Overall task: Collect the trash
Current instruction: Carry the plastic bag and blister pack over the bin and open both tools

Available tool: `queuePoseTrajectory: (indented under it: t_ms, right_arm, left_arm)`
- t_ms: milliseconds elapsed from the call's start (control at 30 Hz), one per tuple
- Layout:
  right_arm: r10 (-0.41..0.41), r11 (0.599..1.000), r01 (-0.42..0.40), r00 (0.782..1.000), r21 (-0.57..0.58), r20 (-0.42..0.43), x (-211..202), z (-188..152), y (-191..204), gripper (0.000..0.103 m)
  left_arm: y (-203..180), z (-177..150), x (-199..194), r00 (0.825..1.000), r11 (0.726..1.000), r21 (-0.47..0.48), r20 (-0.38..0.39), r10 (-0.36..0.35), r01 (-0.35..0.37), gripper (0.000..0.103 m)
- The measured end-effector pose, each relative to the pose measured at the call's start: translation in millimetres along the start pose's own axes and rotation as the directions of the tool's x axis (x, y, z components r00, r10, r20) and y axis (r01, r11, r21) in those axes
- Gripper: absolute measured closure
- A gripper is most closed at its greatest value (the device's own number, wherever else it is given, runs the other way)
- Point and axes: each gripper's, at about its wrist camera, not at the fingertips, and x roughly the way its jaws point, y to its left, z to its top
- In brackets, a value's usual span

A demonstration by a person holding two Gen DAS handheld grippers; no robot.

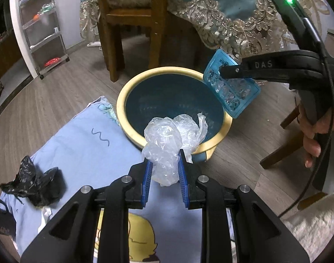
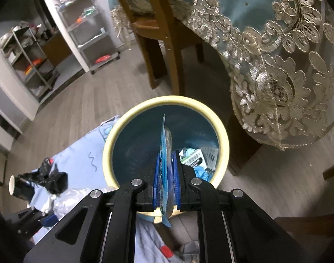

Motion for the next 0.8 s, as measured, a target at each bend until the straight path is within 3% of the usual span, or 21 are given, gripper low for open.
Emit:
queuePoseTrajectory:
  t_ms: [233, 400, 433, 500, 533, 567, 633, 767, 800]
  right_arm:
    - [0.009, 1.0, -0.009, 1.0, 0.026, 0.004, 1, 3, -7, 0.09]
    - [0.025, 0.999, -0.027, 0.998, 0.021, 0.061, -8, 6, -5, 0.09]
    - [0.032, 0.999, -0.034, 0.996, 0.026, 0.082, -12, 8, -6, 0.09]
    - [0.043, 0.998, -0.047, 0.991, 0.032, 0.123, -17, 10, -6, 0.09]
    - [0.039, 0.999, -0.043, 0.99, 0.028, 0.132, -17, 12, -5, 0.087]
    - [0.033, 0.999, -0.037, 0.99, 0.023, 0.135, -17, 12, -4, 0.081]
    - [0.034, 0.999, -0.037, 0.991, 0.021, 0.131, -17, 12, -1, 0.076]
    - [0.05, 0.999, -0.049, 0.99, -0.007, 0.13, -19, 14, 9, 0.051]
    - [0.05, 0.999, -0.048, 0.989, -0.018, 0.138, -21, 14, 12, 0.049]
  left_arm:
    - [-6, 27, 16, 1.0, 0.999, 0.035, 0.001, 0.016, -0.016, 0.081]
    - [-2, 48, 22, 0.997, 0.998, 0.024, 0.036, 0.063, -0.064, 0.079]
    - [1, 50, 22, 0.997, 0.998, 0.012, 0.042, 0.064, -0.065, 0.074]
    - [8, 51, 20, 0.995, 0.996, -0.029, 0.059, 0.08, -0.079, 0.049]
    - [11, 51, 18, 0.993, 0.995, -0.041, 0.07, 0.097, -0.094, 0.03]
    - [14, 49, 14, 0.99, 0.993, -0.053, 0.092, 0.106, -0.101, 0.022]
    - [19, 45, 10, 0.988, 0.992, -0.067, 0.104, 0.112, -0.105, 0.017]
    - [27, 34, 4, 0.987, 0.988, -0.079, 0.085, 0.139, -0.132, 0.012]
    - [29, 31, 2, 0.986, 0.987, -0.081, 0.084, 0.144, -0.137, 0.011]
